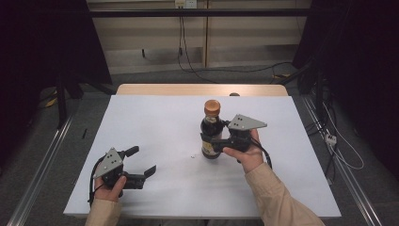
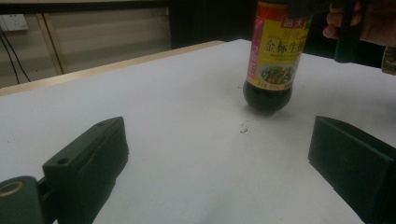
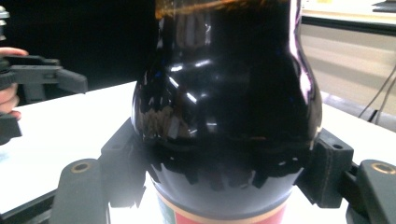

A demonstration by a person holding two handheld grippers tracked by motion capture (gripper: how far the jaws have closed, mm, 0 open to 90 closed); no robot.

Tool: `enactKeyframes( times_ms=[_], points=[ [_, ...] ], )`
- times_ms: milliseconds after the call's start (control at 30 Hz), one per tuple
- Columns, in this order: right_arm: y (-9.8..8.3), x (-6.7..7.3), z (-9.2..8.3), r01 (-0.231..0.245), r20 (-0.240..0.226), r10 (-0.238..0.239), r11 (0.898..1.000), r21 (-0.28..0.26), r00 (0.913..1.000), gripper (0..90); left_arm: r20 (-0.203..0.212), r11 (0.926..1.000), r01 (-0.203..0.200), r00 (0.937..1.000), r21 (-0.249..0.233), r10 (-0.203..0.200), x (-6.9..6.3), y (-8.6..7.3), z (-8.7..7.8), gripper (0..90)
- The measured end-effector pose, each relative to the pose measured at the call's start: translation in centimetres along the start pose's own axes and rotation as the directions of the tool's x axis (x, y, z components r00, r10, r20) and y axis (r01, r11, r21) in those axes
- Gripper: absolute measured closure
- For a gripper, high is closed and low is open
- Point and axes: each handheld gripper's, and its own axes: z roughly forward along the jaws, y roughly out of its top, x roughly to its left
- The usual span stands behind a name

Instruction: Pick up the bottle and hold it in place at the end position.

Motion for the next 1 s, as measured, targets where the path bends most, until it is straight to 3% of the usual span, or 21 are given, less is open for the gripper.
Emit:
enactKeyframes(
  times_ms=[233,567,700,800,1000],
  points=[
    [0.3,-0.7,1.0,0.004,0.006,-0.004,1.000,0.011,1.0000,27.4,0.009,0.9999,-0.013,0.9999,0.009,0.013,0.0,0.1,0.1,4.6],
    [0.5,-1.2,3.7,0.003,-0.020,-0.003,1.000,0.001,0.9998,27.3,0.014,0.9999,-0.010,0.9999,0.007,0.010,0.2,0.0,0.2,4.6],
    [0.3,-2.1,4.7,0.009,-0.030,-0.009,1.000,-0.001,0.9995,27.3,0.016,0.9999,-0.006,0.9999,0.008,0.006,0.3,-0.1,0.1,4.6],
    [0.0,-2.9,5.0,-0.014,-0.034,0.013,1.000,-0.022,0.9994,27.3,0.015,1.0000,0.000,0.9999,0.009,0.000,0.4,-0.2,0.1,4.5],
    [-0.2,-3.4,5.4,-0.014,-0.029,0.013,1.000,-0.021,0.9995,27.2,0.015,0.9999,0.005,0.9999,0.010,-0.005,0.5,-0.2,0.2,4.5]
  ],
)
